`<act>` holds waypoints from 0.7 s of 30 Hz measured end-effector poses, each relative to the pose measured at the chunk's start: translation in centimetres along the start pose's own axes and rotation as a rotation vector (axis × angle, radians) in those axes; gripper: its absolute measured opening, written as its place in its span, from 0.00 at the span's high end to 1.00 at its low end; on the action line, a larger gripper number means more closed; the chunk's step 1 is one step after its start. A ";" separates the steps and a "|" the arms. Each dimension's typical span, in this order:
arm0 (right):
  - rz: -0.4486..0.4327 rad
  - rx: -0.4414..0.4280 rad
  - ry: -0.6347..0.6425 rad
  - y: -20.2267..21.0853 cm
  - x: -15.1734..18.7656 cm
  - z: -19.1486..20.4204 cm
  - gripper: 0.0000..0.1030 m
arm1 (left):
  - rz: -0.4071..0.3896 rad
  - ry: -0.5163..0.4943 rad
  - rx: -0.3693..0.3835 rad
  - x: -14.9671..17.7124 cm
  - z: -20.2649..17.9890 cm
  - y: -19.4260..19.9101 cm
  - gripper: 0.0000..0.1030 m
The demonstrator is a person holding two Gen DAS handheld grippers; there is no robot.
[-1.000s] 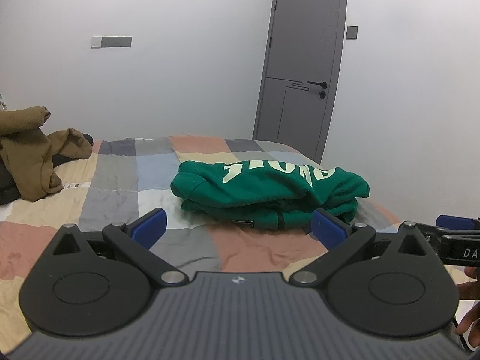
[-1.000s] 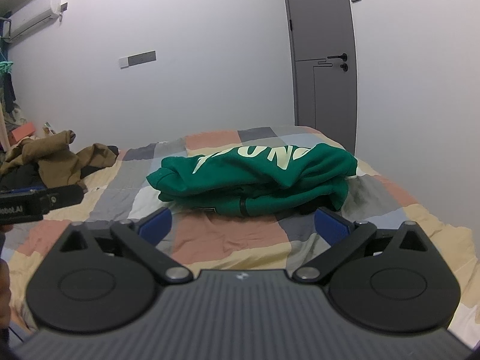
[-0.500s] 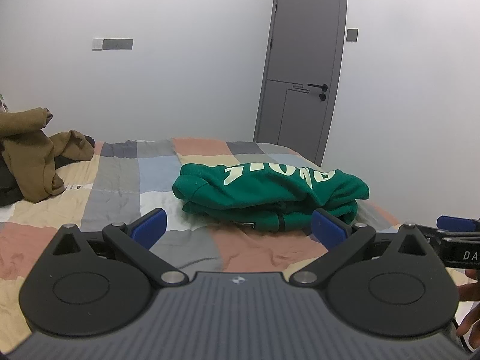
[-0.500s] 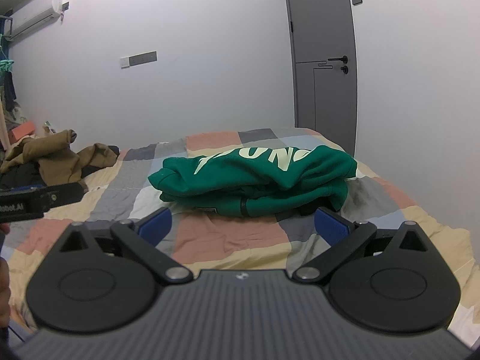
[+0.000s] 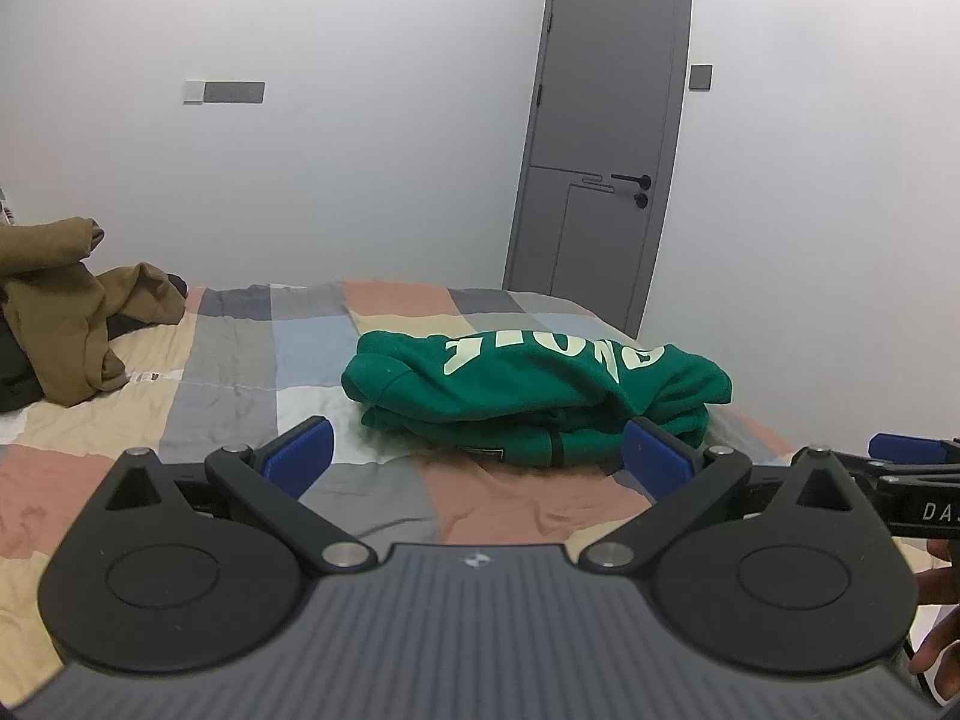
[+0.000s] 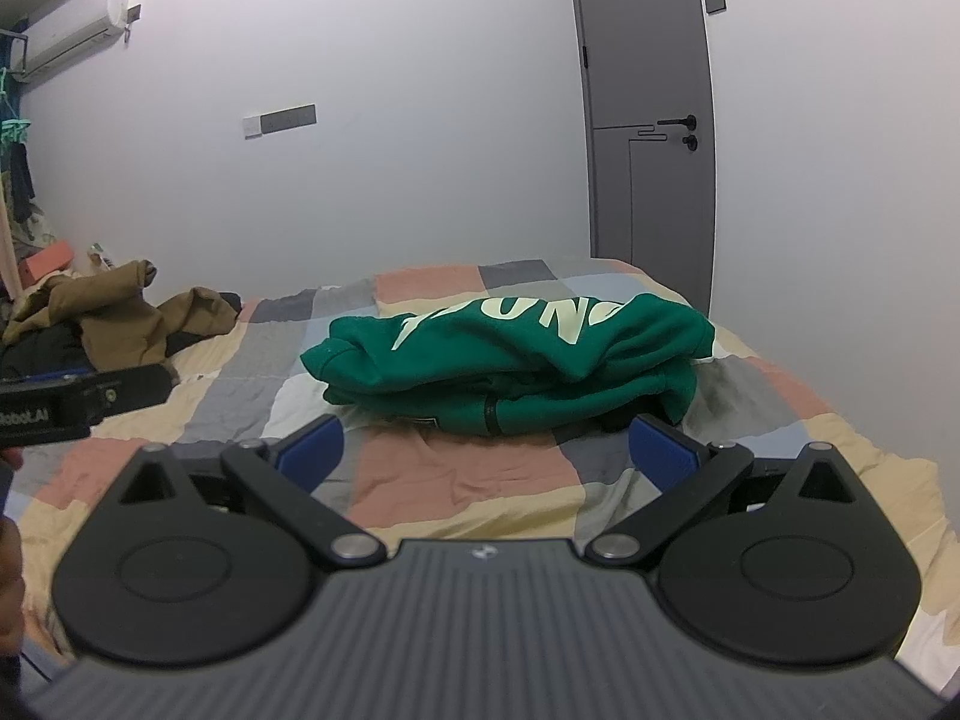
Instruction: Fold large clothes
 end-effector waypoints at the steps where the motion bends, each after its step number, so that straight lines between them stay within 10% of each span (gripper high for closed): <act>1: 0.000 -0.001 0.001 0.0 0.1 0.0 0.00 | 0.000 0.002 0.001 0.0 0.0 0.0 0.00; 21: 0.000 0.004 0.002 0.3 0.3 0.2 0.00 | -0.005 0.001 0.014 0.1 -0.4 -0.1 0.00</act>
Point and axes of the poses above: each gripper's, at about its wrist camera, not at the fingertips, and y roughly against the way its jaws point, z to its left, x to its underside, the point moved 9 cm from there along -y, roughly the way its jaws point, and after that the axes turned 12 degrees about x, right-handed, at the moved point
